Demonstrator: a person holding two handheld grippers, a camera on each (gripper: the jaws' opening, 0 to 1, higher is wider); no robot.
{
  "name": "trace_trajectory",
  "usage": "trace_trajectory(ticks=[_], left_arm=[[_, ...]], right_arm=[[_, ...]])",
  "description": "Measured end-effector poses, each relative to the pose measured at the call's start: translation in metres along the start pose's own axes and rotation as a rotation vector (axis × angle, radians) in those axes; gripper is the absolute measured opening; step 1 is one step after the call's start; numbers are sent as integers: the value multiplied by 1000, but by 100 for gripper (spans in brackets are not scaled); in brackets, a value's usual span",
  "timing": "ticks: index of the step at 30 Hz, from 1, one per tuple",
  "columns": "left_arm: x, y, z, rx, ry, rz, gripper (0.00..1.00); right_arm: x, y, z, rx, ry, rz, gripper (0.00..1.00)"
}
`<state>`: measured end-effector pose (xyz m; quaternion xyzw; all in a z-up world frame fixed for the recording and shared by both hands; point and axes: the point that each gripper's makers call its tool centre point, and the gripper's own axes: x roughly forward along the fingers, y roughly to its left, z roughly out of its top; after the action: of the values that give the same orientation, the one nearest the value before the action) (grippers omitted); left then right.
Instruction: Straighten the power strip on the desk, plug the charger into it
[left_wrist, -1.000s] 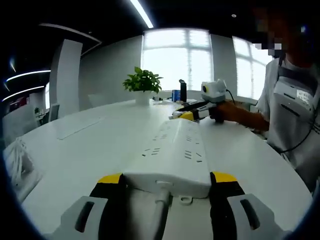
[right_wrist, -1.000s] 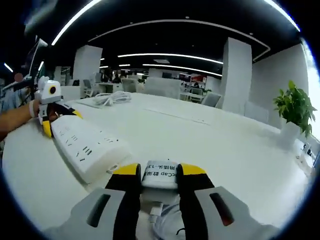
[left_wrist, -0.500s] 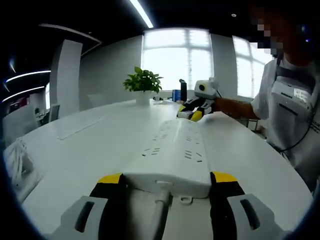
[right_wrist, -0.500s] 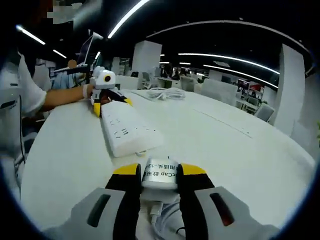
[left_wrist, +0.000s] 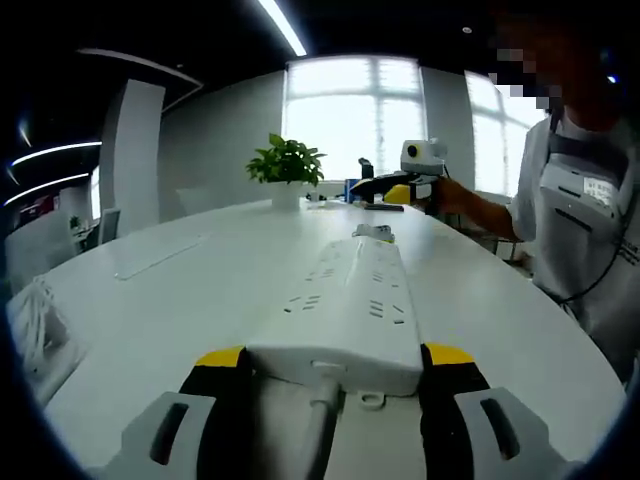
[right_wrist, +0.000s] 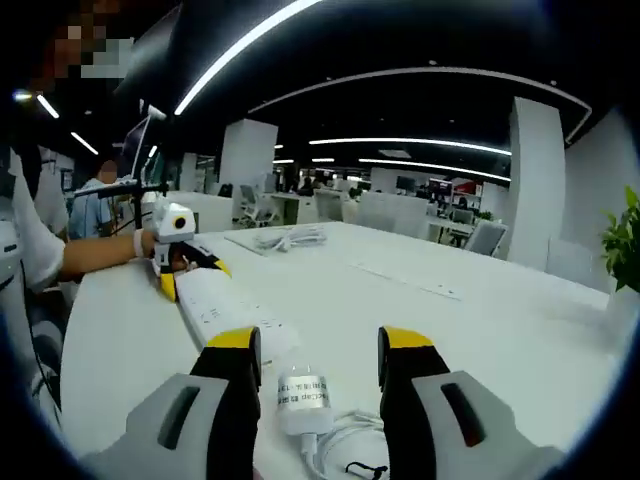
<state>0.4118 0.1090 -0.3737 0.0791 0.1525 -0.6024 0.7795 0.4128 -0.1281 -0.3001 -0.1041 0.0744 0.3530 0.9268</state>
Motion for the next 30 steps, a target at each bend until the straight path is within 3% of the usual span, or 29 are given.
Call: trace_trajectory(ticks=[3,7,14,22,27,30], left_arm=[[0,0,0,0,0,0,69],[0,0,0,0,0,0,69],[1,0,0,3,1,1,69],[1,0,-1,3,1,2,69],[1,1,-2,3,2,2,69],[1,1,-2,3,2,2,69]], right_arm=[[3,6,-24,29,34,-2,47],[5,4,-37,23,51,-18,47],[12,5,-42,6,53,-16,43],[15,11,-55,-10,101,12,40],[12,8,-57,3,102,8,29],[9,6,-55,-38,91,9,27]])
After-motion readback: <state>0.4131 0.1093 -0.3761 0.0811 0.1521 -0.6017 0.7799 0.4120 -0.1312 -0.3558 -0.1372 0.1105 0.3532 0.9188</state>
